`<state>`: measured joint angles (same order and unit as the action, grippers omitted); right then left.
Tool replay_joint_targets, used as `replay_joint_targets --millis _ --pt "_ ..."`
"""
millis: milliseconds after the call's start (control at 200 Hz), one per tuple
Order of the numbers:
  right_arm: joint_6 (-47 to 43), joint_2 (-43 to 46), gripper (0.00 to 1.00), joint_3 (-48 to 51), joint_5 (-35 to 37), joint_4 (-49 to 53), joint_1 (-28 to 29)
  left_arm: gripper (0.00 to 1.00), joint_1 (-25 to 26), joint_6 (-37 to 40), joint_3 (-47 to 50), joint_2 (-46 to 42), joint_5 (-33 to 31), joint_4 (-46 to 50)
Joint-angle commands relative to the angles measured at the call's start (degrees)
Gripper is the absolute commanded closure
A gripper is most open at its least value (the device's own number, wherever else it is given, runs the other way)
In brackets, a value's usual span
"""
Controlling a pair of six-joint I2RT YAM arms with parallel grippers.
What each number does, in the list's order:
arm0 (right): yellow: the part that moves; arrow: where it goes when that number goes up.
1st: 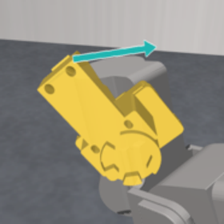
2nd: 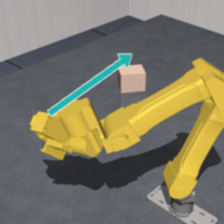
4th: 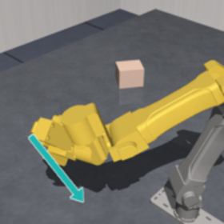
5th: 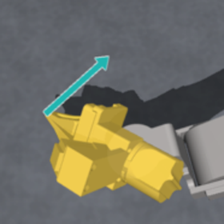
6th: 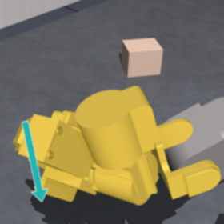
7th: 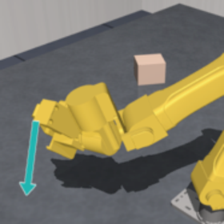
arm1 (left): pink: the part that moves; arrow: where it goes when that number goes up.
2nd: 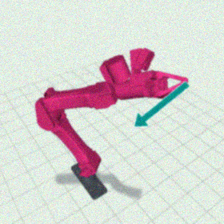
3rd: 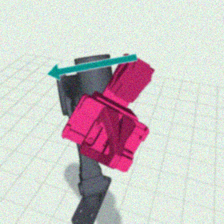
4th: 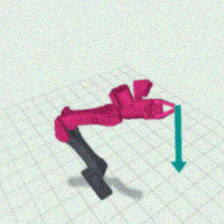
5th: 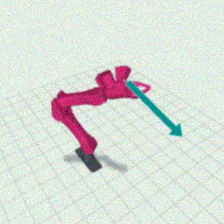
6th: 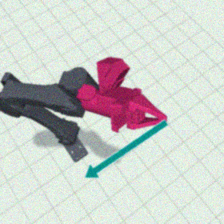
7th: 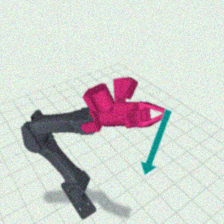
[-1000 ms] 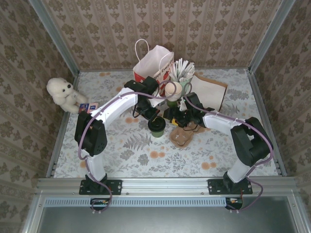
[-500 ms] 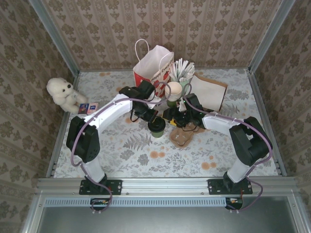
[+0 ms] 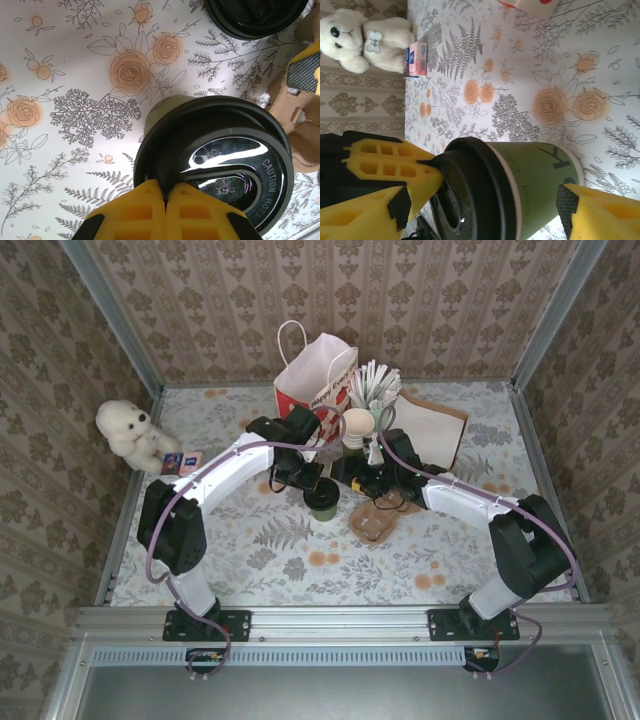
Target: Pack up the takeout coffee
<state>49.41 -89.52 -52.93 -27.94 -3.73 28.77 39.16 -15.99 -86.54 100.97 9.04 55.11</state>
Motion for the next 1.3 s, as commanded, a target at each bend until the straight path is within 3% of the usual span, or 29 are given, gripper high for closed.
replay_joint_targets --millis 0,240,785,945,1125,1295 --pt "-0.3 -0.4 0.22 1.6 -1.6 -1.5 1.3 1.00 0.7 -4.1 -1.7 1.7 -1.2 3.1" --pt "-0.5 -2.6 0.33 0.8 -1.0 0.1 2.4 0.98 1.1 -5.1 -2.6 2.1 -0.3 2.8" --pt "-4.3 -4.2 0.39 -2.1 1.9 8.3 3.0 0.78 -0.5 -3.6 -1.6 -2.9 6.5 0.0" --pt "-5.1 -4.1 0.39 -2.8 2.4 9.6 3.5 0.65 -3.0 -3.7 2.5 -7.2 10.7 -3.8" --pt "-5.8 -4.2 0.39 -3.6 2.8 10.8 3.8 0.64 -8.6 -7.5 10.5 -12.5 12.8 -8.8" --pt "-6.2 -4.5 0.40 -4.3 3.3 11.9 3.9 0.61 -14.5 -11.8 19.5 -14.3 23.2 -16.3"
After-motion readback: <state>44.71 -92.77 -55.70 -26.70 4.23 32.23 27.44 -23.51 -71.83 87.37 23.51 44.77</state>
